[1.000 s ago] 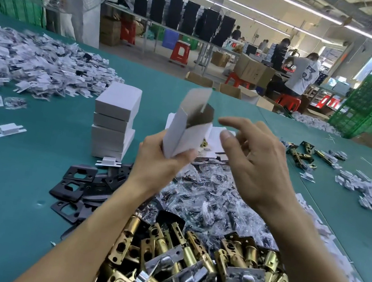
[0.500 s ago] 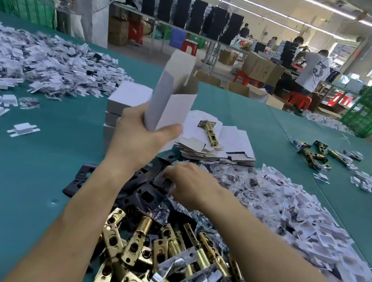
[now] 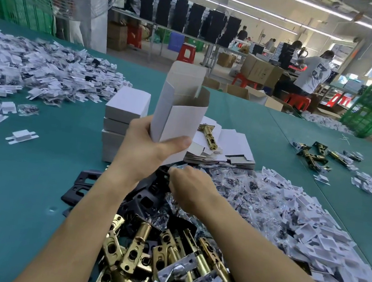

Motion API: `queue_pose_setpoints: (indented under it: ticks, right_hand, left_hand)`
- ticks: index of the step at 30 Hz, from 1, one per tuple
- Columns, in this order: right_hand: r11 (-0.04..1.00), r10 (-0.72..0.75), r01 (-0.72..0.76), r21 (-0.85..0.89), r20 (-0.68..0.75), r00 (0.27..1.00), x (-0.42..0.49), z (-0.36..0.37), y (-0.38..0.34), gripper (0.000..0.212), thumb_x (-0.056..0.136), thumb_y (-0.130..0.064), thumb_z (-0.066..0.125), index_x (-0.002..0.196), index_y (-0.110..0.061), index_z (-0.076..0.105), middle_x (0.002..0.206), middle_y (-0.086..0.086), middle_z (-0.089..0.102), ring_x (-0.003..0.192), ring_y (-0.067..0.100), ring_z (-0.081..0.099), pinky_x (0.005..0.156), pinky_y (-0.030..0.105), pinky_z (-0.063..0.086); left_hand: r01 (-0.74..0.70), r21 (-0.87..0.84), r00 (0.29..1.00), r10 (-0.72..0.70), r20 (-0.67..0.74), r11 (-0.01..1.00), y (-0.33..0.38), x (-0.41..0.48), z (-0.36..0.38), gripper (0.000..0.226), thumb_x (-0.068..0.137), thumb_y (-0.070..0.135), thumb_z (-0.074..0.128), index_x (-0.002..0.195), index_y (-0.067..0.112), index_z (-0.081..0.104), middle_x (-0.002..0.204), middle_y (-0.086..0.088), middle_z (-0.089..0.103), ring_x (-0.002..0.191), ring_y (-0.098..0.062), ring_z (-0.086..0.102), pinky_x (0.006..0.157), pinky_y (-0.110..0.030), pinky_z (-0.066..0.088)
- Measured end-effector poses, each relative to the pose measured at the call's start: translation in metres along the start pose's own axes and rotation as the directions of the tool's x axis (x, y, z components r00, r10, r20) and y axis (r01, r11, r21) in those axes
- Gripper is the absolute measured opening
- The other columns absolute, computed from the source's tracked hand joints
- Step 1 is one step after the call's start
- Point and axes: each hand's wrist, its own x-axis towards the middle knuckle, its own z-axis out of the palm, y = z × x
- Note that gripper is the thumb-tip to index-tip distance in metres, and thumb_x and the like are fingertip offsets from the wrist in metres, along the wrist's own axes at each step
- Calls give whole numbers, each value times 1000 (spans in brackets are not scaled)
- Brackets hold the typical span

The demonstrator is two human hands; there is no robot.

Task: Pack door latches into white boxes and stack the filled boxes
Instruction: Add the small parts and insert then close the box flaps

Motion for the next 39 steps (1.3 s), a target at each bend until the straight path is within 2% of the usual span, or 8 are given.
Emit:
queue_pose_setpoints:
  ticks: [6, 11, 17, 23, 29, 32, 36, 39]
  right_hand:
    - [809, 279, -195, 554, -70, 958, -12, -29, 16, 23, 102, -17, 37, 83, -12, 48, 84, 8, 59, 75, 31, 61, 76, 55, 54]
    - [105, 474, -49, 993, -6, 881, -55, -74, 43, 7, 105, -12, 43, 101, -7, 45, 98, 28, 64, 72, 38, 73, 62, 39, 63]
    - [510, 283, 227, 830, -410, 867, -95, -136, 46, 14, 98, -17, 53, 102, -22, 65, 97, 11, 68, 74, 28, 73, 61, 40, 62]
    - [909, 76, 141, 392, -488, 869, -85, -161, 28, 20, 98, -18, 59, 111, -24, 73, 90, -2, 66, 83, 8, 60, 76, 26, 50]
    - [809, 347, -25, 587, -443, 826, -82, -155, 29, 28, 88, -6, 63, 104, -27, 72, 60, 1, 63, 48, 3, 49, 56, 21, 40]
    - [532, 475, -46, 845, -254, 843, -84, -157, 31, 20, 87, 2, 62, 84, -13, 75, 64, 10, 67, 44, 8, 53, 43, 23, 43]
    - [163, 281, -26, 986, -22, 959, -92, -163, 37, 16, 74, -7, 75, 90, -3, 74, 82, 15, 76, 66, 19, 73, 57, 18, 56]
    - [183, 154, -10, 983, -19, 988, -96, -164, 38, 48, 56, -16, 82, 102, -6, 72, 95, 12, 77, 87, 23, 75, 72, 21, 58]
  left_hand:
    - [7, -48, 999, -5, 45, 999, 2, -2, -2, 22, 75, 14, 86, 88, 27, 74, 89, 4, 77, 85, -12, 72, 70, -25, 60]
    - [23, -57, 984, -12, 178, 998, 2, -6, 3, 29, 63, 26, 84, 90, 24, 73, 82, 9, 74, 77, -4, 68, 64, -21, 57]
    - [36, -9, 970, -33, 240, 999, -9, -6, 6, 31, 62, 25, 89, 89, 21, 74, 83, 1, 72, 78, -12, 66, 68, -25, 55]
    - [67, 33, 942, -74, 327, 997, -15, -8, 7, 22, 64, 28, 85, 84, 27, 76, 82, 2, 70, 76, -11, 66, 63, -20, 52]
    - [104, 42, 926, -112, 362, 994, -18, -8, 10, 29, 67, 29, 84, 94, 21, 76, 83, 3, 71, 74, -7, 65, 63, -17, 51]
    - [103, 55, 926, -116, 358, 993, -20, -7, 12, 32, 66, 29, 83, 96, 20, 75, 87, -1, 72, 75, -6, 65, 64, -15, 50]
    - [118, 40, 924, -124, 361, 992, -21, -8, 12, 29, 66, 28, 83, 93, 22, 75, 82, 4, 71, 73, -4, 65, 63, -15, 51]
    - [128, 21, 923, -127, 362, 992, -21, -8, 12, 27, 65, 27, 83, 91, 23, 76, 80, 7, 71, 73, -5, 65, 63, -16, 51]
